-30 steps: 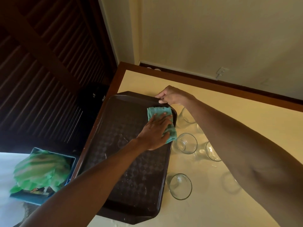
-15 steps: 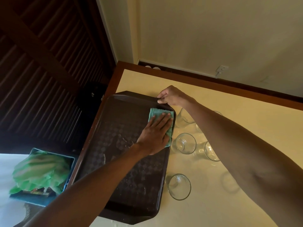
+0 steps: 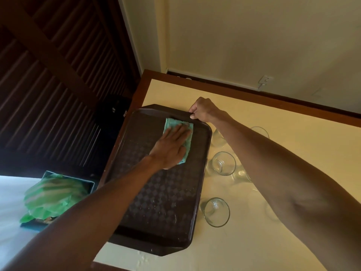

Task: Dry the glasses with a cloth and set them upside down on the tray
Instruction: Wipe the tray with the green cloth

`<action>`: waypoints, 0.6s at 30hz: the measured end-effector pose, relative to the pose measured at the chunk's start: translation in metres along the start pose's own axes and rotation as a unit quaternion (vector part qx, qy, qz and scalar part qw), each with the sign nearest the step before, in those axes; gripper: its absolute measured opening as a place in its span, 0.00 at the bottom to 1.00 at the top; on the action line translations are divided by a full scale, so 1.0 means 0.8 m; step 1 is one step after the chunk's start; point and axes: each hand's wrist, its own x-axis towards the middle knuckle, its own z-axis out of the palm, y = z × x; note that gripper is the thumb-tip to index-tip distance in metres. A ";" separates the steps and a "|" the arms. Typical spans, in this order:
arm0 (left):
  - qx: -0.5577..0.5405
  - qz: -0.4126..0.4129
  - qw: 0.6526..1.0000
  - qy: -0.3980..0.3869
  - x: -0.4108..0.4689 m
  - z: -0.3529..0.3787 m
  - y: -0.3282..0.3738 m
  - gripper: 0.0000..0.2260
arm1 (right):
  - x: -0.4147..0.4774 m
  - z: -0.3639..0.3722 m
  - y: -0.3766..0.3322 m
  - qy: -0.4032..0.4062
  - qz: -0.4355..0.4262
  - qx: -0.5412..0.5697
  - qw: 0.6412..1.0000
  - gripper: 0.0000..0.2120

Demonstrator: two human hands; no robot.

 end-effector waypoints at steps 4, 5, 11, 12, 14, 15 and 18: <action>-0.040 -0.014 0.999 0.024 -0.038 0.033 0.041 0.38 | -0.004 0.007 0.002 0.017 -0.001 0.011 1.000 0.17; -0.012 0.000 0.999 0.033 -0.057 0.045 0.044 0.38 | -0.005 0.009 0.001 0.020 -0.003 0.007 1.000 0.17; 0.051 0.083 0.995 0.033 -0.103 0.061 -0.006 0.32 | -0.010 0.020 -0.003 0.038 -0.005 -0.027 0.999 0.17; 0.050 0.066 0.996 0.038 -0.096 0.052 -0.019 0.32 | -0.011 0.019 -0.003 0.043 -0.009 -0.033 0.998 0.17; 0.025 -0.005 0.999 0.045 -0.082 0.033 -0.048 0.33 | -0.014 0.020 -0.006 0.050 -0.024 -0.046 0.997 0.16; 0.006 -0.039 0.998 0.050 -0.075 0.024 -0.058 0.33 | -0.017 0.020 -0.007 0.052 -0.031 -0.058 0.996 0.16; -0.036 -0.082 0.994 0.059 -0.065 0.015 -0.065 0.29 | -0.027 0.023 -0.016 0.057 -0.037 -0.095 0.993 0.14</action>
